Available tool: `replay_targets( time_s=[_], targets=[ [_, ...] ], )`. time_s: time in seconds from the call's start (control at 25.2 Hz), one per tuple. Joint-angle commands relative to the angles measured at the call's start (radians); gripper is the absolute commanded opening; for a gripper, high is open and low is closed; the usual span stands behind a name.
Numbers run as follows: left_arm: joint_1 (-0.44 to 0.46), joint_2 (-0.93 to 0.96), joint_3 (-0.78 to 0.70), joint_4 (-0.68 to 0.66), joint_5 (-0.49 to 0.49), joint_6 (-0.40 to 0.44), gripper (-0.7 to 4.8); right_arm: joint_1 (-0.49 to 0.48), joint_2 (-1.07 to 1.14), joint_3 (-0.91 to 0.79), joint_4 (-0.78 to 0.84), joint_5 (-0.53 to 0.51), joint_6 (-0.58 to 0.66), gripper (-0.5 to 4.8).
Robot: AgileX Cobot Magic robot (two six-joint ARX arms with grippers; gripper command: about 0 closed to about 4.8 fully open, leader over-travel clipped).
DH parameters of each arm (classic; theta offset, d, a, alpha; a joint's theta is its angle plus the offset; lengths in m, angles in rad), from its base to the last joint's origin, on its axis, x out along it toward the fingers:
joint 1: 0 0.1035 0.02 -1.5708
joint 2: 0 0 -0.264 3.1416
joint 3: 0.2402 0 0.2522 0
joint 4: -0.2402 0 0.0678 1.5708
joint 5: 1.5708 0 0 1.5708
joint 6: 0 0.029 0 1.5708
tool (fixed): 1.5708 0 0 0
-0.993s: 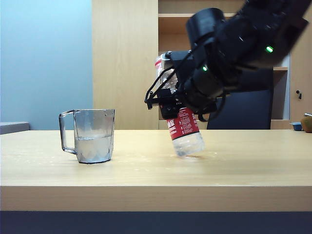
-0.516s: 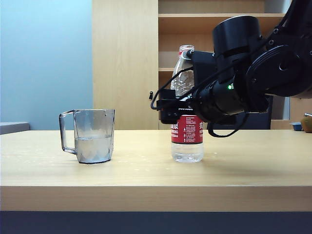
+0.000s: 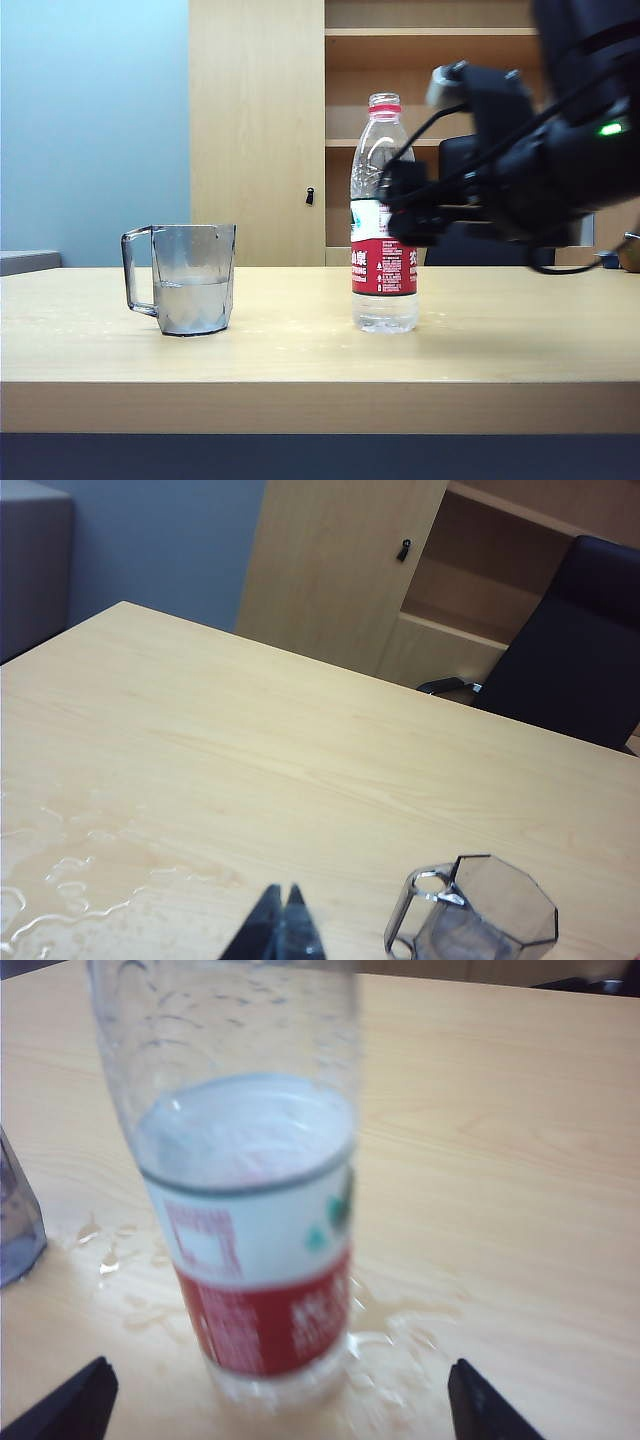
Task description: Pick up the mineral water bottle on the table and pour water into the mug until it's half full.
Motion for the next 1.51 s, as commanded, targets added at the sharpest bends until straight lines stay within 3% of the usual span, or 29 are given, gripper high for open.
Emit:
replay_targets(
  time_s=[0.04,0.16,0.28,0.36,0.79,0.99,1.31,1.51],
  targets=[
    [0.0,-0.053,0.003,-0.065,0.001,0.027,-0.02,0.016,-0.099,-0.078,0.018,0.01,0.005,4.13],
    [0.0,-0.051,-0.001,-0.084,0.051,0.05,-0.02,0.061,-0.281,-0.182,0.016,0.009,0.005,1.87],
    [0.0,-0.051,-0.005,-0.117,0.057,0.093,-0.02,0.1,-0.391,-0.225,0.012,0.008,0.005,0.49],
    [0.0,-0.051,-0.032,-0.122,0.076,0.147,-0.02,0.144,-0.476,-0.247,0.008,0.009,0.005,-0.08],
    [-0.001,-0.051,-0.289,0.092,0.094,0.211,-0.02,0.339,-0.702,-0.249,0.017,0.008,0.004,-0.08],
    [0.0,-0.051,-0.303,0.087,0.085,0.286,-0.02,0.343,-0.701,-0.25,-0.027,0.007,0.004,-0.08],
    [0.0,-0.051,-0.303,0.085,0.087,0.286,-0.02,0.343,-0.701,-0.249,-0.185,0.005,0.004,-0.08],
    [0.0,-0.051,-0.303,0.085,0.087,0.286,-0.02,0.332,-0.73,-0.249,-0.272,0.011,-0.094,-0.08]
  ],
)
